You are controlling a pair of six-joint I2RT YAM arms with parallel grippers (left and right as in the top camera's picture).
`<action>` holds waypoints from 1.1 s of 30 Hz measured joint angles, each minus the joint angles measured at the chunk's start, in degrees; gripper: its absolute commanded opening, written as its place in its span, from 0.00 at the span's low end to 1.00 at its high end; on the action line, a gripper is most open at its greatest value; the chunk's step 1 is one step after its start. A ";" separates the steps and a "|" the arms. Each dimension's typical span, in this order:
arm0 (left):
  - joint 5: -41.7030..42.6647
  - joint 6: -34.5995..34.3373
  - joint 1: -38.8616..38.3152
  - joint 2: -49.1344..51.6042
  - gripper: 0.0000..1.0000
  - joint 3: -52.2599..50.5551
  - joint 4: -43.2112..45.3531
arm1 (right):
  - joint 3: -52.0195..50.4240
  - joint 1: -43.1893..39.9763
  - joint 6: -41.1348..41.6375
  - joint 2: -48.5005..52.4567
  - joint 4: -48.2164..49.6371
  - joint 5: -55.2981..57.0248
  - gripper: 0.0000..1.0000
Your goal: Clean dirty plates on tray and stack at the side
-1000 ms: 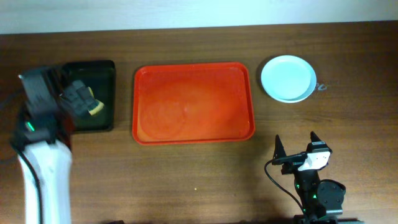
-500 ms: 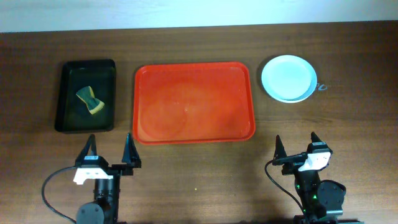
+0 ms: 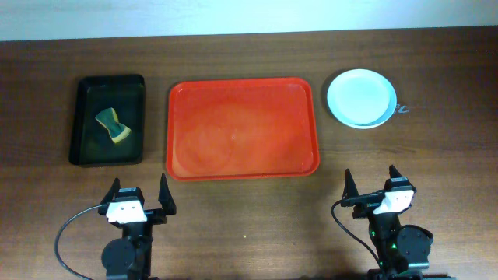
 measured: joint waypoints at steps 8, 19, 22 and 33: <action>0.02 4.55 0.00 0.00 0.99 0.00 -0.02 | 0.00 0.00 0.02 0.00 0.00 0.00 0.99; 0.02 4.74 0.00 0.00 0.99 0.00 -0.02 | 0.00 0.00 -0.04 0.00 0.02 0.00 0.99; 0.02 4.74 0.00 0.00 0.99 0.00 -0.02 | 0.00 0.00 0.00 0.00 0.02 0.00 0.99; 0.02 4.74 0.00 0.00 0.99 0.00 -0.02 | 0.00 -0.04 -0.02 0.00 -0.17 1.62 0.99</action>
